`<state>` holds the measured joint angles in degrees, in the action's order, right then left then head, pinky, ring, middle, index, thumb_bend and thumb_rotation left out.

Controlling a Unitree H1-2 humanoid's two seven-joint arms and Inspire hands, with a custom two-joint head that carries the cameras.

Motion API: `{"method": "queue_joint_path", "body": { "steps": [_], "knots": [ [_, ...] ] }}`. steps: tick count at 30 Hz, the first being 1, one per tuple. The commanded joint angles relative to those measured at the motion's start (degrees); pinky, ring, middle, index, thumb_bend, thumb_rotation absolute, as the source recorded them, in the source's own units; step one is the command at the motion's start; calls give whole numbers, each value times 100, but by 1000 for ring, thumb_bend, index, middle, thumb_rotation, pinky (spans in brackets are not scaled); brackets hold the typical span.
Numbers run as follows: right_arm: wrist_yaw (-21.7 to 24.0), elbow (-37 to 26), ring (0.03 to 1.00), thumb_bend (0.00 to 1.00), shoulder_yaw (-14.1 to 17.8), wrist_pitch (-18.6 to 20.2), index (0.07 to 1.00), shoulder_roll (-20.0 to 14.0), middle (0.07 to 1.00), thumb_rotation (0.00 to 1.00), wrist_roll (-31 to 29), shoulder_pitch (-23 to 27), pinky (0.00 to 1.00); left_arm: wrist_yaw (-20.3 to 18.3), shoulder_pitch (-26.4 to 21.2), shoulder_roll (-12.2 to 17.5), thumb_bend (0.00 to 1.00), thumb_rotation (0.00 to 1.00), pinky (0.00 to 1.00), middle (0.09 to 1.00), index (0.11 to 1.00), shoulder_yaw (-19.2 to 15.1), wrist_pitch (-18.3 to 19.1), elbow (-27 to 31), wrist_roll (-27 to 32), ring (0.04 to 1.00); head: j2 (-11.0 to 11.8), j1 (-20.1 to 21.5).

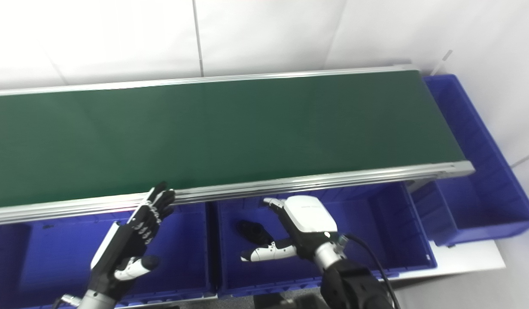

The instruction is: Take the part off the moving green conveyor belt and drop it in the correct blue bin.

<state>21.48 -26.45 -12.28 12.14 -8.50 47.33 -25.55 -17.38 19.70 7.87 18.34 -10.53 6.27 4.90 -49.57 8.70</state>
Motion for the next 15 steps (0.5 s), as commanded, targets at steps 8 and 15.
{"method": "queue_joint_path", "body": {
  "steps": [8,15],
  "knots": [
    [-891,740,772,795,586,-2576,844,1592,839,878,-4598,-544,740,-14,50,-224,898,612,959,948,964,186,-666,-247,-245,972,585,-379],
    [-1100,1899,774,794,754,-3856,844,1170,835,918,-4197,-367,729,57,103,-261,892,608,948,958,962,279,-809,-360,-420,967,772,-568]
  ]
}}
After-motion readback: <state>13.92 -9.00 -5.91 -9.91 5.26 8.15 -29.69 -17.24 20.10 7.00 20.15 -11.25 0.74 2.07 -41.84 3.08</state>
